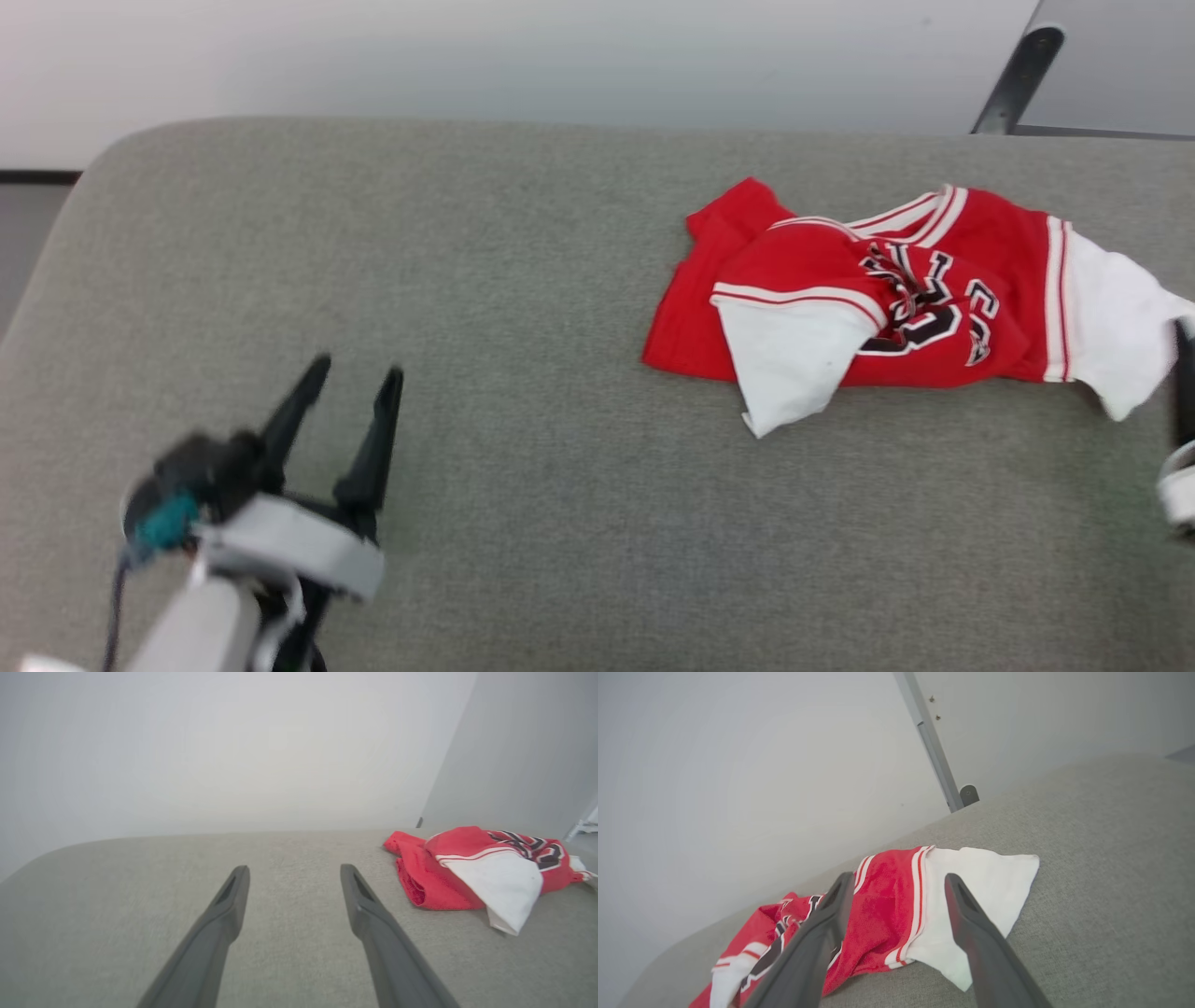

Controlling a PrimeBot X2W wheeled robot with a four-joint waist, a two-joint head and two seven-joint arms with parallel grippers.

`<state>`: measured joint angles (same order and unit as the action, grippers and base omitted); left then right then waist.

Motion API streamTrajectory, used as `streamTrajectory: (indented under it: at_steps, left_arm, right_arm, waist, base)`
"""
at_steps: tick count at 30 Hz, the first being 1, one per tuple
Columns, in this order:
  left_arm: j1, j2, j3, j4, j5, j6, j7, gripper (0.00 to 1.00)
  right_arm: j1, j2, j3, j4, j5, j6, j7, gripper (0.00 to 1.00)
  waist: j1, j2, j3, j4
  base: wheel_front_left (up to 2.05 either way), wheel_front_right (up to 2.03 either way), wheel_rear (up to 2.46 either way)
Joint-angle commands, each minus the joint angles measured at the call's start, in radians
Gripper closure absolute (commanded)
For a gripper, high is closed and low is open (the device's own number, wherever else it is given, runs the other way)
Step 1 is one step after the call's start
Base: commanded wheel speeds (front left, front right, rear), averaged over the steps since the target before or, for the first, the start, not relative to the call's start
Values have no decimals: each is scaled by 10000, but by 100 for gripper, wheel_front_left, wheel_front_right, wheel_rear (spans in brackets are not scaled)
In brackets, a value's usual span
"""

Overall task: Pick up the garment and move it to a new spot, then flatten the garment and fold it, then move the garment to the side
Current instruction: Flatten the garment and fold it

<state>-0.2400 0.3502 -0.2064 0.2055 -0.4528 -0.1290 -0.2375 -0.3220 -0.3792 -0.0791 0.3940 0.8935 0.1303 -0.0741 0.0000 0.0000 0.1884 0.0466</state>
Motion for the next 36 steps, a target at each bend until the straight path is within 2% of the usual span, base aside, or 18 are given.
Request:
streamTrajectory:
  at_steps: [1,5,9,15,20,25,30,36]
  left_arm:
    - [-247,131,-72,-78,-109,-27,79,0]
    - [-1441,1002,-870,-468,-509,-27,1147,0]
    - [-3043,1514,-1819,-544,-1468,-27,3013,0]
    - [-5136,1178,-2822,538,-3730,-15,6606,0]
    - [-6183,698,-3746,1812,-4565,-15,8874,0]
    - [-6739,168,-4063,2896,-5223,-15,9763,0]
    - [-7072,-259,-3748,3923,-6162,11,10380,0]
    - [-7376,-471,-3598,4492,-6677,-11,10693,0]
  right_arm:
    - [225,-106,224,-220,-271,7,-2,0]
    - [1017,-376,1195,-1627,-1820,7,-98,0]
    - [1552,-163,1718,-2732,-2583,6,-70,0]
    - [1921,253,2156,-3787,-3356,6,-11,0]
    - [1885,485,2227,-4114,-3827,6,-99,0]
    - [1615,739,2330,-4045,-3947,6,-253,0]
    - [1407,894,2479,-3871,-3959,6,-447,0]
    - [1221,925,2553,-3629,-3937,6,-670,0]
  waist:
    - [0,0,-126,-150]
    - [0,0,-224,-389]
    - [0,0,-183,-647]
    - [0,0,121,-1102]
    - [0,0,443,-1534]
    - [0,0,869,-1968]
    - [0,0,1262,-2324]
    - [0,0,1528,-2506]
  base:
    - [0,0,0]
    - [0,0,0]
    - [0,0,0]
    - [0,0,0]
    - [0,0,0]
    - [0,0,0]
    - [0,0,0]
    - [0,0,0]
